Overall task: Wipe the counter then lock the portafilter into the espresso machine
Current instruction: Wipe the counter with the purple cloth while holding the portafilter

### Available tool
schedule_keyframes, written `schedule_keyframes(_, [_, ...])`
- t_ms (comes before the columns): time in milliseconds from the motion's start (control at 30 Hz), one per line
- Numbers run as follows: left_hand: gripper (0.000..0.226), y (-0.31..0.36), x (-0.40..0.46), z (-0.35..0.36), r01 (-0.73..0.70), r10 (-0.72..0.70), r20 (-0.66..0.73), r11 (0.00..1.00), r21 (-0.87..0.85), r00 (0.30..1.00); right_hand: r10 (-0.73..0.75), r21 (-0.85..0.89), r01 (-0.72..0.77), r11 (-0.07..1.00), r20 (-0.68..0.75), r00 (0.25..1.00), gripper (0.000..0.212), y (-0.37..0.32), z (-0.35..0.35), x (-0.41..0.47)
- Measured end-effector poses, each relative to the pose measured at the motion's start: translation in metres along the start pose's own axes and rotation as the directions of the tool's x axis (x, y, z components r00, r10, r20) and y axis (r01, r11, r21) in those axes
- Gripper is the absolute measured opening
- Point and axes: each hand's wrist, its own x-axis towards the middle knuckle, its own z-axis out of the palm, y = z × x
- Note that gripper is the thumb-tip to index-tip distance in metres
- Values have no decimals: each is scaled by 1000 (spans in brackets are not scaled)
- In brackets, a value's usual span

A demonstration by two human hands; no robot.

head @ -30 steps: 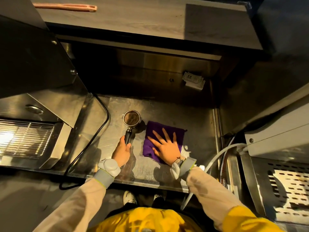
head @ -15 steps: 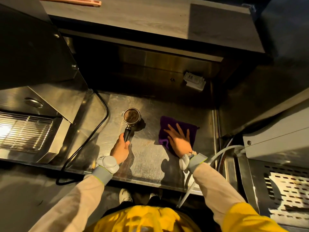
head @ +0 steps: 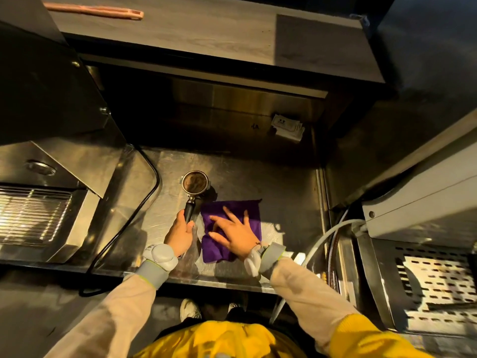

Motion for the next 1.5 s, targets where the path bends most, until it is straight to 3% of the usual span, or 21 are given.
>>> schedule_keyframes(167, [44, -1, 0, 0, -2, 2, 0, 1000, 5, 1000, 82, -220, -94, 971, -66, 994, 78, -6, 13, 7])
schedule_keyframes(267, [45, 0, 0, 0, 8, -8, 7, 1000, 5, 1000, 84, -283, -93, 955, -43, 996, 73, -5, 17, 7])
schedule_keyframes(367, [45, 1, 0, -1, 14, -14, 6, 1000, 0, 1000, 0, -337, -2, 942, -6, 1000, 65, 8, 15, -4])
schedule_keyframes(533, [44, 3, -3, -1, 7, -7, 7, 1000, 26, 1000, -223, -421, 311, 852, 246, 943, 66, 52, -17, -29])
schedule_keyframes(667, [44, 3, -4, -2, -5, 5, 9, 1000, 19, 1000, -146, -471, 209, 857, 166, 975, 69, 84, -31, -49])
schedule_keyframes(767, [45, 2, -4, -2, -2, 2, 14, 1000, 20, 1000, 47, -248, -49, 968, -14, 999, 79, 85, -36, -52])
schedule_keyframes(867, [45, 0, -3, -1, 9, -9, 16, 1000, 18, 1000, 170, -150, -178, 973, -65, 983, 78, 79, -35, -50])
schedule_keyframes(1000, [45, 2, -2, 0, 22, -22, 12, 1000, 16, 1000, 225, -93, -233, 968, -91, 970, 63, 63, -28, -44])
schedule_keyframes(1133, [45, 1, -3, 1, 30, -30, 3, 999, 27, 1000, 157, 47, -154, 987, -68, 985, 55, 38, -13, -41])
schedule_keyframes(1233, [45, 2, -4, 1, 22, -22, -11, 999, 31, 1000, -26, -207, 23, 978, -12, 1000, 54, 14, 7, -37])
schedule_keyframes(1300, [46, 3, -3, 1, 25, -25, -13, 999, 30, 1000, -78, -439, 71, 896, 1, 997, 55, 5, 10, -33])
schedule_keyframes(1500, [45, 3, -5, 1, 9, -8, -24, 999, 32, 1000, 26, -510, -50, 859, -53, 998, 55, 4, 6, -20])
